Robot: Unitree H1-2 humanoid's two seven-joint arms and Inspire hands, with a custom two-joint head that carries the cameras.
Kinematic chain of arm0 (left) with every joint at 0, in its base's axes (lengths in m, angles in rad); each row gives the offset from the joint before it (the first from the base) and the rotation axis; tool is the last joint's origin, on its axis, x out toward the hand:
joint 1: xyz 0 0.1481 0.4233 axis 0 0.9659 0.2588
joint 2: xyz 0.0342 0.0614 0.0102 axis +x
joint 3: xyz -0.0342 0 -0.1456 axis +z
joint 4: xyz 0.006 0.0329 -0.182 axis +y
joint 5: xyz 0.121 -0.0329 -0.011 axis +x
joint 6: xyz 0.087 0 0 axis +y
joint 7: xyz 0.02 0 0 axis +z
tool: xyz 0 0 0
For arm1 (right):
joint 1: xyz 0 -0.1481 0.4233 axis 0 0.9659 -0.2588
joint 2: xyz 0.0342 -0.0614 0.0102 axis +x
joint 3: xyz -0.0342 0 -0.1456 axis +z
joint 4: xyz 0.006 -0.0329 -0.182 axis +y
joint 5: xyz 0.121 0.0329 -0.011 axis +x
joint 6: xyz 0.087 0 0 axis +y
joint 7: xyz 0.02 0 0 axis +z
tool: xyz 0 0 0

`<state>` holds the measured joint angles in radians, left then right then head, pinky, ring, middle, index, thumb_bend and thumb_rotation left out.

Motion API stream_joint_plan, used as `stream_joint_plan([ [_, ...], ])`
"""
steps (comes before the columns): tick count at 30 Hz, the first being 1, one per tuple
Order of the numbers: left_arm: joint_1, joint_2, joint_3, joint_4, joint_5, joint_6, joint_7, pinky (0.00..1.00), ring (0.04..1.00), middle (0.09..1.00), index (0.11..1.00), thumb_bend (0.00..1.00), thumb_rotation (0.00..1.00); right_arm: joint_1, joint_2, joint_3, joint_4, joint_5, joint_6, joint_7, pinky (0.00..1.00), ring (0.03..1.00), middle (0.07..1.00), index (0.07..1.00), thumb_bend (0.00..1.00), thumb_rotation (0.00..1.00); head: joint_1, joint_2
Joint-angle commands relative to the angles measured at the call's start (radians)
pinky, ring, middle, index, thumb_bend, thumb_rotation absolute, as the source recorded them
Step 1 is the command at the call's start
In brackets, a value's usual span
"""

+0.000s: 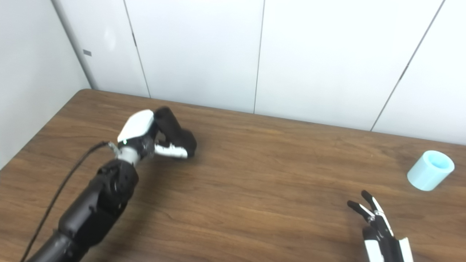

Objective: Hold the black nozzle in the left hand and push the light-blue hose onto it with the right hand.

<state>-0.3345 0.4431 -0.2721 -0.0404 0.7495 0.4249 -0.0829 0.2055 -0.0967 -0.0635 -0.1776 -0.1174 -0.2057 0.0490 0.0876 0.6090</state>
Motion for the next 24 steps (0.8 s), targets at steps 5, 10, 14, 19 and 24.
stream_joint_plan([
  [5, 0.049, -0.044, -0.041, -0.115, 0.092, -0.06, 0.038, 0.67, 0.626, 0.525, 0.466, 0.52, 0.0, -0.012, 0.035, 0.016, 0.003, -0.025, -0.017, -0.039, 0.97, 0.86, 0.804, 0.903, 0.52, 1.0, -0.048, -0.003],
  [10, 0.112, -0.088, -0.081, -0.179, 0.157, -0.1, 0.037, 0.66, 0.608, 0.5, 0.48, 0.52, 0.0, -0.024, 0.052, 0.019, -0.028, -0.055, 0.012, -0.057, 0.95, 0.851, 0.8, 0.904, 0.51, 1.0, -0.099, 0.005],
  [14, 0.144, -0.114, -0.1, -0.218, 0.192, -0.126, 0.016, 0.71, 0.618, 0.496, 0.482, 0.52, 0.0, -0.032, 0.055, 0.022, -0.062, -0.059, 0.048, -0.062, 0.98, 0.873, 0.81, 0.909, 0.5, 1.0, -0.131, 0.011],
  [19, 0.184, -0.149, -0.128, -0.262, 0.228, -0.156, -0.005, 0.72, 0.61, 0.483, 0.489, 0.52, 0.0, -0.054, 0.051, 0.01, -0.103, -0.039, 0.082, -0.066, 0.86, 0.861, 0.836, 0.912, 0.49, 1.0, -0.222, 0.02],
  [24, 0.224, -0.169, -0.136, -0.295, 0.235, -0.187, -0.03, 0.7, 0.596, 0.466, 0.497, 0.52, 0.0, -0.09, 0.027, -0.013, -0.055, 0.015, 0.035, -0.066, 0.82, 0.866, 0.848, 0.917, 0.54, 0.97, -0.278, 0.028],
])
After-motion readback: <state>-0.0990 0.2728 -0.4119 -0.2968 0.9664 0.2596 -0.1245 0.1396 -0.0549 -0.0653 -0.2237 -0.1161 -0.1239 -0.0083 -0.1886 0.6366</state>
